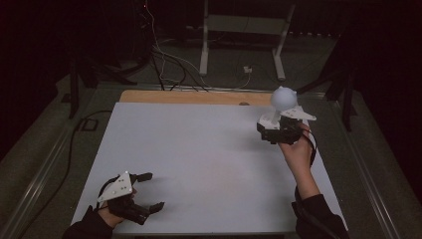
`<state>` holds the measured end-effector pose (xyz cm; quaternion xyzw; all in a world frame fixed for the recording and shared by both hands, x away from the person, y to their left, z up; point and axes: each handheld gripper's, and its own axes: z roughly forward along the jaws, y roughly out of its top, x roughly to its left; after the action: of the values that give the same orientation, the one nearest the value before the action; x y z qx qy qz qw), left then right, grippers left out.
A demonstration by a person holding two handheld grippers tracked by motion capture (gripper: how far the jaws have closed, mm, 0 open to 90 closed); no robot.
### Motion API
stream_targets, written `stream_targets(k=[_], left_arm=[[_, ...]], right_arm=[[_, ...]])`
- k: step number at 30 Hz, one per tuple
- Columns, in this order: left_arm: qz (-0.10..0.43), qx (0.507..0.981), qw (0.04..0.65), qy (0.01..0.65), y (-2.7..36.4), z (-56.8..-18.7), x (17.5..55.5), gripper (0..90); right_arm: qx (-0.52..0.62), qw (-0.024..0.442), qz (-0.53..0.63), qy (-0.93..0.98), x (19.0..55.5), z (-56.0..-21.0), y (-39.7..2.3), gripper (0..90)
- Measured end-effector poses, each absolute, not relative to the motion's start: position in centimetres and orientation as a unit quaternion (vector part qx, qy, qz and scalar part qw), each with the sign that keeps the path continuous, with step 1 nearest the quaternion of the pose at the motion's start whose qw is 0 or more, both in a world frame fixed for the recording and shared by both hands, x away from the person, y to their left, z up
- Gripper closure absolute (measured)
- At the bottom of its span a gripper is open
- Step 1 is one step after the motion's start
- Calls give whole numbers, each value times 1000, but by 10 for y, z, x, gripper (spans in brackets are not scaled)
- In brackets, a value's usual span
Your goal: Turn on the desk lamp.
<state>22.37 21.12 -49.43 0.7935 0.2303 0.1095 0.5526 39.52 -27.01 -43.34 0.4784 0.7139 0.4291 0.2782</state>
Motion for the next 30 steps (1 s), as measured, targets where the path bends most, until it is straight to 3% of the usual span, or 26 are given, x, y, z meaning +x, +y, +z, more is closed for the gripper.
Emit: stream_targets(k=[13,21,30], left_arm=[[108,793,553,232,211,-495,224,3],[107,794,551,235,211,-495,225,3],[106,794,551,234,211,-495,225,3]], right_arm=[[542,307,401,671,412,-455,-275,0],[560,297,393,666,417,-465,-275,0],[582,293,370,662,419,-470,-275,193]])
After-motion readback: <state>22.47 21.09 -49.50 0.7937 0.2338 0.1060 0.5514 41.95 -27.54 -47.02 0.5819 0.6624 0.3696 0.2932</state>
